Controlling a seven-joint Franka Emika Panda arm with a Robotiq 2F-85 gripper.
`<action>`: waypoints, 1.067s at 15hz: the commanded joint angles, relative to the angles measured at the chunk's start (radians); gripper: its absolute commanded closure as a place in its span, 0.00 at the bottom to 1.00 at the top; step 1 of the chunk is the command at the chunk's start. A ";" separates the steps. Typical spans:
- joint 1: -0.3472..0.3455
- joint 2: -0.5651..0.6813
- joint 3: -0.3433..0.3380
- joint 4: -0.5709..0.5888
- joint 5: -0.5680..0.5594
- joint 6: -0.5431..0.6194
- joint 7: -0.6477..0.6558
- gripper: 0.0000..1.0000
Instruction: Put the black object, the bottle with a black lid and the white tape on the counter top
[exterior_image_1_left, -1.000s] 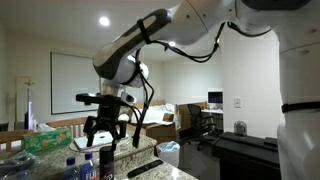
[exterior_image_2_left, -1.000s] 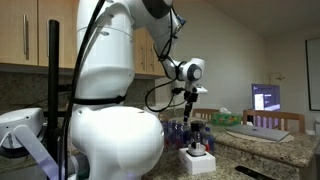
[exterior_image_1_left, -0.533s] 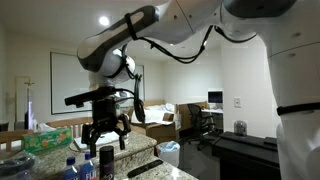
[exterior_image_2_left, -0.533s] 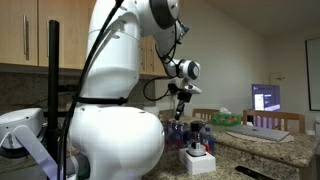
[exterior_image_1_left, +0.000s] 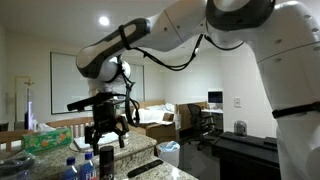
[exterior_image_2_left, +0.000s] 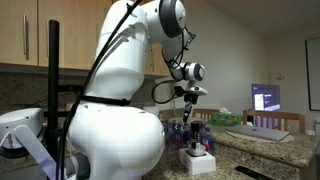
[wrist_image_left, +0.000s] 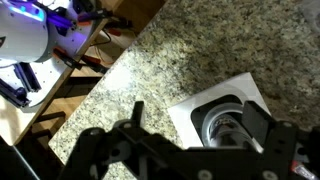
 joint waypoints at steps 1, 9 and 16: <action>0.014 -0.022 -0.006 -0.044 -0.048 0.118 0.034 0.00; 0.019 -0.018 -0.013 -0.141 -0.140 0.406 0.108 0.00; 0.012 -0.037 -0.013 -0.168 -0.176 0.413 0.095 0.53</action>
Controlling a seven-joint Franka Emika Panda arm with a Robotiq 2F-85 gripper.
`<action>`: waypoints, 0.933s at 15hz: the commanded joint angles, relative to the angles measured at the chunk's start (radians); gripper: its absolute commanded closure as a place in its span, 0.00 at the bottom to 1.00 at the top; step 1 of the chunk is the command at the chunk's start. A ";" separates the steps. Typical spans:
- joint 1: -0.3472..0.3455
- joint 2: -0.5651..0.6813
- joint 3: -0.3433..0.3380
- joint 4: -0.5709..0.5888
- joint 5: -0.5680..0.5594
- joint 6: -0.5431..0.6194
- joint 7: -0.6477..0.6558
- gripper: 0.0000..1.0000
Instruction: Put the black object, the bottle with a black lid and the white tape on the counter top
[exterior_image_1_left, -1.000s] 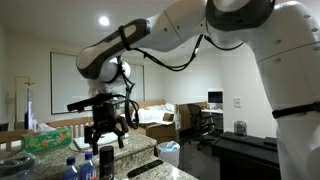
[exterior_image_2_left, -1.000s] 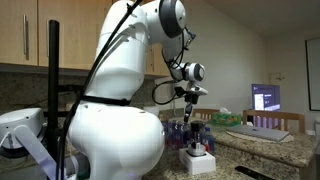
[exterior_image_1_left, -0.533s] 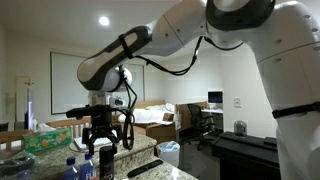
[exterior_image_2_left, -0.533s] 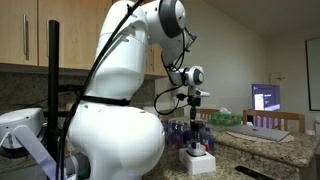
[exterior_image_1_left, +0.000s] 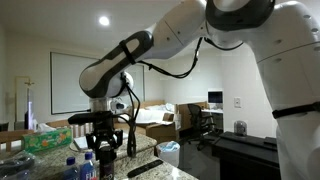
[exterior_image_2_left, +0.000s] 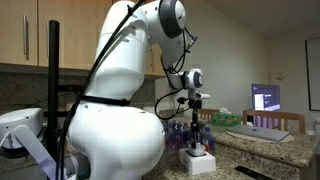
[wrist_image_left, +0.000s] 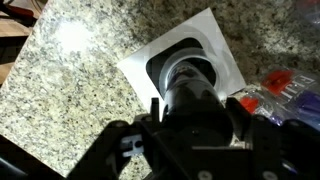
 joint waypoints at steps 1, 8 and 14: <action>-0.001 -0.039 -0.008 -0.042 -0.004 0.025 0.001 0.61; -0.046 -0.209 -0.024 -0.118 0.053 0.051 -0.096 0.67; -0.157 -0.390 -0.113 -0.220 0.092 0.052 -0.214 0.67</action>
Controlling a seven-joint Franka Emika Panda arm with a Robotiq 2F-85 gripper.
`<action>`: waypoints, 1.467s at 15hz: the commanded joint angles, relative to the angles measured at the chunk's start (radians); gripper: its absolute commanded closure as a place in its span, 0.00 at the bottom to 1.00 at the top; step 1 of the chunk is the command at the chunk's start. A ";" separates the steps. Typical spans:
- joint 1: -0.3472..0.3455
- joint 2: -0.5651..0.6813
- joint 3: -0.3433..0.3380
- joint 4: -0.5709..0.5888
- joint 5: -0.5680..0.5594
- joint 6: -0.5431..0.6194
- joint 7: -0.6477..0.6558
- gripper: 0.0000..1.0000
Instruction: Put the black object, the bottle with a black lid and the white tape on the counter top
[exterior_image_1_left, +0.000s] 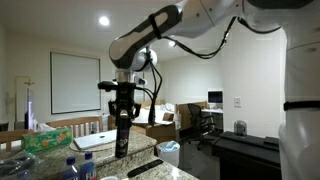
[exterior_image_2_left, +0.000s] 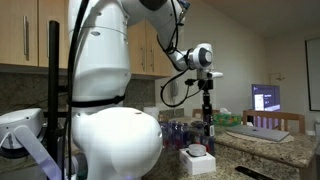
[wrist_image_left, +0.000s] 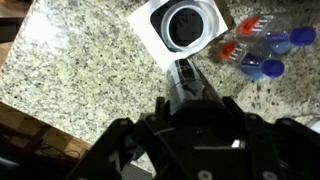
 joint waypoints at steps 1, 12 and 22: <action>-0.094 -0.108 -0.066 -0.120 0.041 0.036 -0.123 0.67; -0.306 0.091 -0.254 -0.213 0.054 0.207 -0.287 0.67; -0.253 0.291 -0.237 -0.109 0.089 0.384 -0.214 0.67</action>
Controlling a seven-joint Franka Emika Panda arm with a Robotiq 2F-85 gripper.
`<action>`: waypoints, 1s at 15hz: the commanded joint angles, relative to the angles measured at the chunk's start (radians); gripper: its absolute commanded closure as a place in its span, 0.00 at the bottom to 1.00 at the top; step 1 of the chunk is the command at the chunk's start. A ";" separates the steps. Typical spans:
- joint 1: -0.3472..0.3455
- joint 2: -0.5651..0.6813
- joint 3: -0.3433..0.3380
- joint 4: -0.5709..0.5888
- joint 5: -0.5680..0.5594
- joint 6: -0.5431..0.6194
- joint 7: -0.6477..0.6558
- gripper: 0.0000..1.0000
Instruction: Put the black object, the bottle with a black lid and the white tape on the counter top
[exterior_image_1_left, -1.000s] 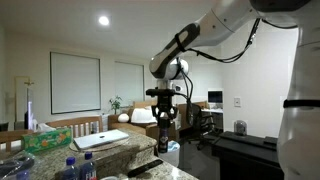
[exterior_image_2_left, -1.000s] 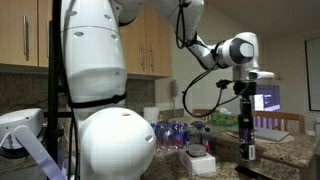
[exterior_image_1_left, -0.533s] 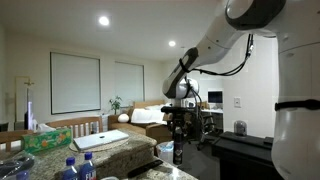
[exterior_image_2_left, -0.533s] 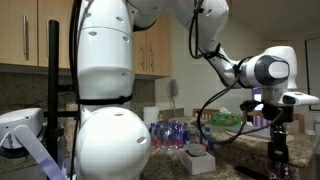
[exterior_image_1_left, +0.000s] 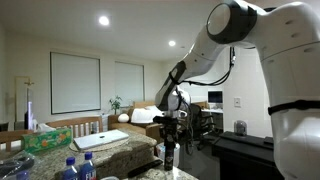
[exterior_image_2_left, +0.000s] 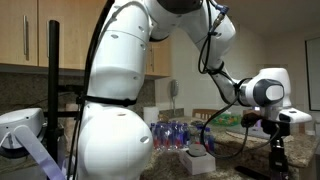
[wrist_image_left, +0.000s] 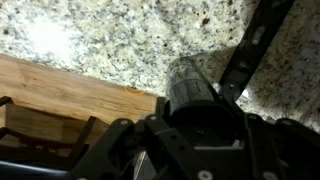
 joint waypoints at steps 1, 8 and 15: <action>0.012 0.034 -0.002 0.061 0.031 -0.005 0.020 0.67; 0.016 0.097 0.001 0.183 0.029 -0.208 -0.017 0.67; 0.031 0.124 -0.012 0.236 0.004 -0.284 0.026 0.67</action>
